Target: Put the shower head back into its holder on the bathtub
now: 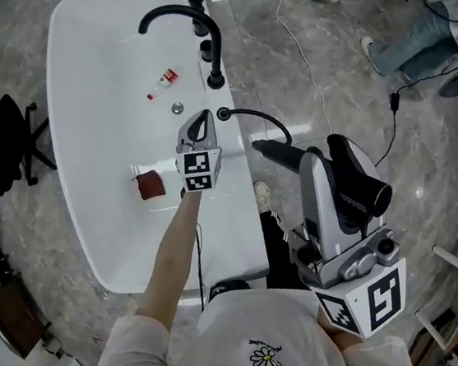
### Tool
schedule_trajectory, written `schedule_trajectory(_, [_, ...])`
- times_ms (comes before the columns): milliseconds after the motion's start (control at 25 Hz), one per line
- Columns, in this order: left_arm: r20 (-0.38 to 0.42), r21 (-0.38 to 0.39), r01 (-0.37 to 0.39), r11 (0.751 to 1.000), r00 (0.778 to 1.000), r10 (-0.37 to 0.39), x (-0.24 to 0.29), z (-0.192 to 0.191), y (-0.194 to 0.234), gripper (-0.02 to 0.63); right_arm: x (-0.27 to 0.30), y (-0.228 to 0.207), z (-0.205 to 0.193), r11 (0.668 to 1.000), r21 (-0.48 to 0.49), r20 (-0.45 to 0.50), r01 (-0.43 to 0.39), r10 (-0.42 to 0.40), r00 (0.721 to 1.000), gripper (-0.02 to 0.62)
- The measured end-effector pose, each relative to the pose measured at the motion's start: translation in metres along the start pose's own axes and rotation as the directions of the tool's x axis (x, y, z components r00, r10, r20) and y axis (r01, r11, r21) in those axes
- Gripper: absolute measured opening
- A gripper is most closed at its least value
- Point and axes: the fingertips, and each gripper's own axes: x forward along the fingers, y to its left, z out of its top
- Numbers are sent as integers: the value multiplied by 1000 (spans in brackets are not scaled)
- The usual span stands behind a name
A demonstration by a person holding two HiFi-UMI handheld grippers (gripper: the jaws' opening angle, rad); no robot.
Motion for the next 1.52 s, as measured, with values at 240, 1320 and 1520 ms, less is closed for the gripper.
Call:
schedule_trajectory(240, [-23, -29, -51, 998, 998, 51, -24, -20, 21, -2, 3, 41, 10, 972, 144, 80, -188, 178, 981, 114])
schedule_trajectory(1320, [44, -253, -131, 959, 988, 147, -56, -50, 56, -2, 155, -56, -253, 992, -117, -309, -46, 8, 951, 115])
schedule_trajectory(1520, [43, -275, -112, 955, 991, 129, -47, -61, 51, -2, 161, -66, -299, 992, -116, -370, -45, -1, 929, 115])
